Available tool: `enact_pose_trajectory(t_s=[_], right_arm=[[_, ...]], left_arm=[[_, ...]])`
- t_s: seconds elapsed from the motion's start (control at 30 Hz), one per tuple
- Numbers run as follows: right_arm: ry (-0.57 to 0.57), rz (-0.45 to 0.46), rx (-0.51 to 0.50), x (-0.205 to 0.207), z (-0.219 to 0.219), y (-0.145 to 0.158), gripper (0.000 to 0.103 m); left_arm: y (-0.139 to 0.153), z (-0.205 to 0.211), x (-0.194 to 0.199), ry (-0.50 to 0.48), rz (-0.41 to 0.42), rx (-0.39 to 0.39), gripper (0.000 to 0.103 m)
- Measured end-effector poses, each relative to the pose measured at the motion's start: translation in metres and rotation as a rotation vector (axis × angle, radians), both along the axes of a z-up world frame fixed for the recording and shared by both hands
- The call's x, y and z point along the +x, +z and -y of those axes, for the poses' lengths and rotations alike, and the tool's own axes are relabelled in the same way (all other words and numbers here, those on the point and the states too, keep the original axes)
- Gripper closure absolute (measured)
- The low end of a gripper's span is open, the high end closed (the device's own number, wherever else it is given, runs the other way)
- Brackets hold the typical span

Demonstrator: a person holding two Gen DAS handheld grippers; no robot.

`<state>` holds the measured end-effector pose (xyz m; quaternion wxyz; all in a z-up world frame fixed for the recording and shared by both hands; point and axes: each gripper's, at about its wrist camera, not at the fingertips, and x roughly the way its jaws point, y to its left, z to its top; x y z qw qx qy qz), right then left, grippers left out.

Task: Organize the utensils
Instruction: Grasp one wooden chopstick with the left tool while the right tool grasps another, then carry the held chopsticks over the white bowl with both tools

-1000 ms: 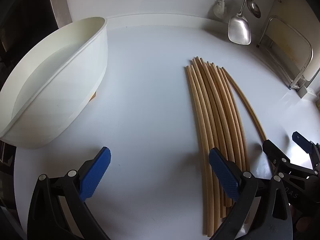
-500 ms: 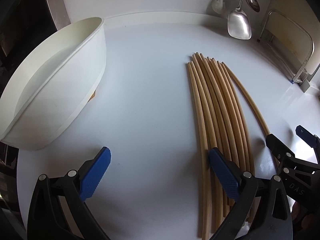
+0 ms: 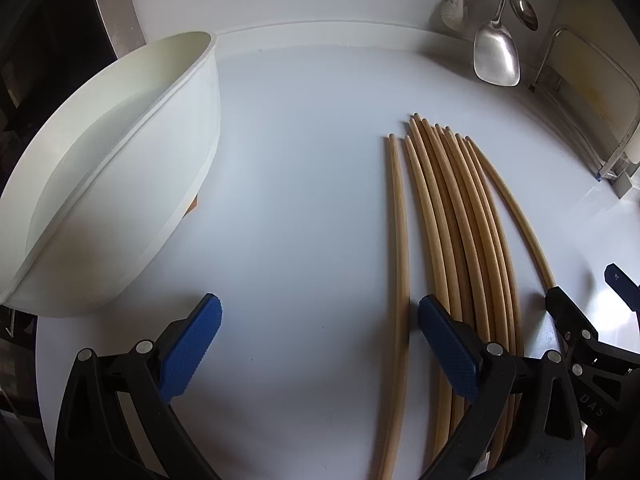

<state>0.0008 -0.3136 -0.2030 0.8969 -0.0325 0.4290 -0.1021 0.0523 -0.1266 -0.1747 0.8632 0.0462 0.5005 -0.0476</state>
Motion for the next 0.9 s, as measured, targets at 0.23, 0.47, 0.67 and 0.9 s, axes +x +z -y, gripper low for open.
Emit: enact_pose_trajectory(t_s=[0.23, 0.47, 0.67, 0.9], right_arm=[[0.081, 0.017, -0.027, -0.001, -0.015, 0.0, 0.034], [0.132, 0.002, 0.02, -0.004, -0.019, -0.001, 0.062], [0.165, -0.015, 0.014, -0.006, -0.031, -0.002, 0.096], [0.125, -0.039, 0.058, -0.003, -0.025, 0.001, 0.097]], left_arm=[[0.003, 0.007, -0.001, -0.047, 0.021, -0.03, 0.026], [0.008, 0.019, -0.016, -0.107, 0.047, -0.036, 0.06], [0.009, 0.022, -0.023, -0.118, 0.04, -0.037, 0.096], [0.012, 0.016, -0.019, -0.131, -0.008, -0.079, 0.096]])
